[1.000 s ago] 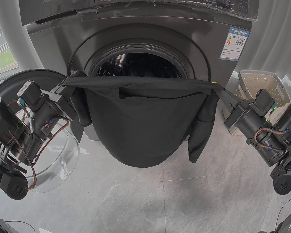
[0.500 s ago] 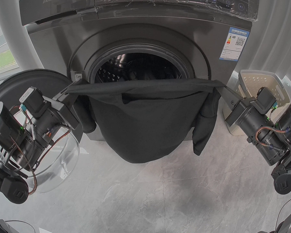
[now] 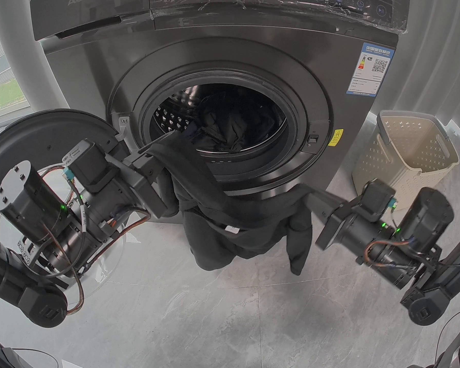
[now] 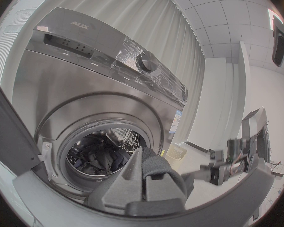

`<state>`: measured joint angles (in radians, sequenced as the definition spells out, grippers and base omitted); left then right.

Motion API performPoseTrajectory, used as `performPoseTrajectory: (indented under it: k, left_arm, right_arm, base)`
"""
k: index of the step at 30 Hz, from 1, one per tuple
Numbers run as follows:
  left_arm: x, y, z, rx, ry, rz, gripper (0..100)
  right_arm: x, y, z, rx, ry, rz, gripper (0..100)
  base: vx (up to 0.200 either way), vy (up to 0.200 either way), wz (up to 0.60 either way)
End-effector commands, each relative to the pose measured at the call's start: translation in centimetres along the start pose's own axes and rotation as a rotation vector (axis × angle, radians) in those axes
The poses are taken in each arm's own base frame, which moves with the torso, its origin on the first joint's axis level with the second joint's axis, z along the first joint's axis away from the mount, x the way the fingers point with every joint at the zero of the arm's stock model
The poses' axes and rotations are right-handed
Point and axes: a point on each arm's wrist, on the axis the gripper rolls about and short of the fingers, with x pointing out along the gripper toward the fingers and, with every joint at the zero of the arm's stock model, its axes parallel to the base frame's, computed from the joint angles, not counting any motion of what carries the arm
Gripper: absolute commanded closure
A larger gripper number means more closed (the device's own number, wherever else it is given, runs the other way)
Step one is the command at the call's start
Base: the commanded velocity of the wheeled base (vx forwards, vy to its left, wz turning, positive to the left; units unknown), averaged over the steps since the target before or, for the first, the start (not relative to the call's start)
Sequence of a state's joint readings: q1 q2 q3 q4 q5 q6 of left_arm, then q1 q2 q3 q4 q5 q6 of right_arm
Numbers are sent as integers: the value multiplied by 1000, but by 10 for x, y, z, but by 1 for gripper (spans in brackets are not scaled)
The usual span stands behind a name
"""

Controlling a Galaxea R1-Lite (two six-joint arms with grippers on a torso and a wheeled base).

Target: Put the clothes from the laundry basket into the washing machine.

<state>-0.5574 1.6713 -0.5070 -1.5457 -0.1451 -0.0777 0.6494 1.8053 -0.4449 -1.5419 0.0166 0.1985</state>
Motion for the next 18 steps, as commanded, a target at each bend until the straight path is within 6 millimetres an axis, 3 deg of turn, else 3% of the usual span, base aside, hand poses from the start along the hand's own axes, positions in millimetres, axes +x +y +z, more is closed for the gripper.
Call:
performPoseTrajectory:
  k: [1, 3, 5, 8, 18]
  left_arm:
    - [16, -6, -4, -16, -18, -27, 100]
    - [15, -6, -3, -16, -18, -27, 100]
    - [13, -7, 2, -14, -33, -28, 100]
    - [12, -9, 10, -13, -58, -34, 100]
    - [9, -18, 25, -17, -107, -70, 100]
  right_arm:
    - [14, 2, -66, 3, 214, 12, 0]
    - [14, 1, -73, 1, 239, 10, 0]
    - [15, -4, -99, -19, 318, -2, 0]
    - [14, -7, -119, -29, 385, -4, 0]
    - [10, -5, -145, -26, 475, 24, 0]
  base:
    - [0, 0, 0]
    - [0, 0, 0]
    - [0, 0, 0]
    - [0, 0, 0]
    - [0, 0, 0]
